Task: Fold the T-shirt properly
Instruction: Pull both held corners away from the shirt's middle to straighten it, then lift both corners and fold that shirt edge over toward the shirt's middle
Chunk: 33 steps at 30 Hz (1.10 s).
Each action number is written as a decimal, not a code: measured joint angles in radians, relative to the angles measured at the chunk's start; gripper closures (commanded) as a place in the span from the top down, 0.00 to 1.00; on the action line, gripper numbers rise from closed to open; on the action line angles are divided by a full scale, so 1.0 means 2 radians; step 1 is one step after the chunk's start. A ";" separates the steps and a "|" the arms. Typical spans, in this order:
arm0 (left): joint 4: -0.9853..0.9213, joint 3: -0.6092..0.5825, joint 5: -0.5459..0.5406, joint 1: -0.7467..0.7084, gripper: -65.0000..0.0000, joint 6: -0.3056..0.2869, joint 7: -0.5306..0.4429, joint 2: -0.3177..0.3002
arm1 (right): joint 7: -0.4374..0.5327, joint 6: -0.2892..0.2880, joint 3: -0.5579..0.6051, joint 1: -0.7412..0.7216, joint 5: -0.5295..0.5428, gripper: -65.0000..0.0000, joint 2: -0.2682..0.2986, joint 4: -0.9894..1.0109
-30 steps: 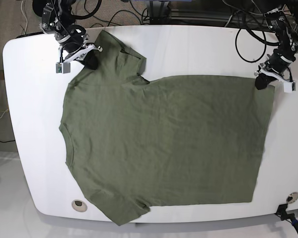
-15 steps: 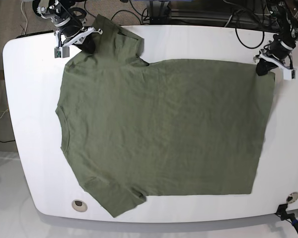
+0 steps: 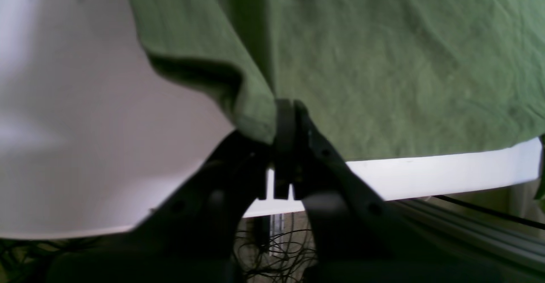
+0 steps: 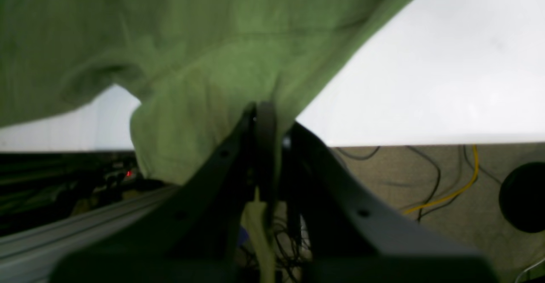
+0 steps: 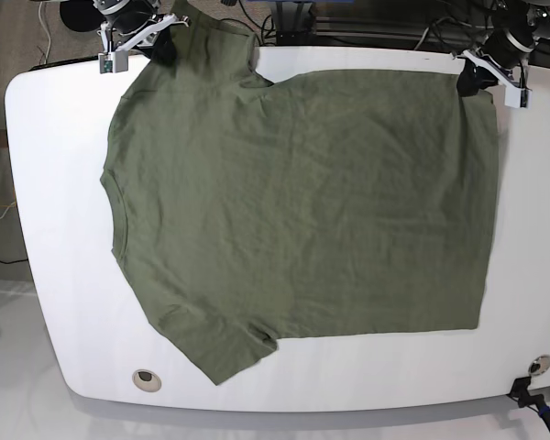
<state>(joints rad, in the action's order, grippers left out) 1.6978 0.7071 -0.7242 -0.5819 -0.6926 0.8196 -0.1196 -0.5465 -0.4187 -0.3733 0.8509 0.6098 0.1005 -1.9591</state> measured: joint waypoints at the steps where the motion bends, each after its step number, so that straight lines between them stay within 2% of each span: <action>1: 0.004 0.000 0.003 0.000 0.00 0.000 0.001 0.000 | 0.000 0.000 0.000 0.000 -0.001 0.00 0.001 -0.001; 3: 0.023 0.000 0.003 0.002 0.00 0.001 0.001 0.000 | 0.001 0.000 0.001 -0.002 0.000 0.00 0.003 -0.004; 6: 0.055 0.009 0.000 0.010 0.00 -0.002 0.000 -0.002 | 0.027 0.000 0.001 -0.003 -0.001 0.00 0.014 -0.007; 10: 0.061 0.009 0.003 0.051 0.00 -0.002 0.002 0.002 | 0.027 -0.002 0.001 -0.042 -0.002 0.00 0.021 -0.007; 13: 0.061 0.008 0.002 0.073 0.00 0.000 0.001 0.001 | 0.033 -0.030 0.001 -0.063 0.000 0.00 0.022 -0.008; 20: 0.055 0.007 0.003 0.125 0.00 -0.001 0.001 0.001 | 0.026 -0.040 0.000 -0.127 -0.002 0.00 0.021 0.013; 26: 0.013 0.003 0.049 0.171 0.00 0.000 0.005 0.001 | 0.024 -0.040 0.002 -0.177 -0.002 0.00 0.021 0.049; 33: -0.027 -0.010 0.078 0.222 0.00 0.000 0.003 0.001 | 0.024 -0.040 0.004 -0.232 -0.001 0.00 0.041 0.093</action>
<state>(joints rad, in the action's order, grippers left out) 1.6444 0.6872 -0.5674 -0.1383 -0.6930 0.8253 -0.1173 -0.4984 -0.4995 -0.3656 0.3878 0.6071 0.1829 -1.7737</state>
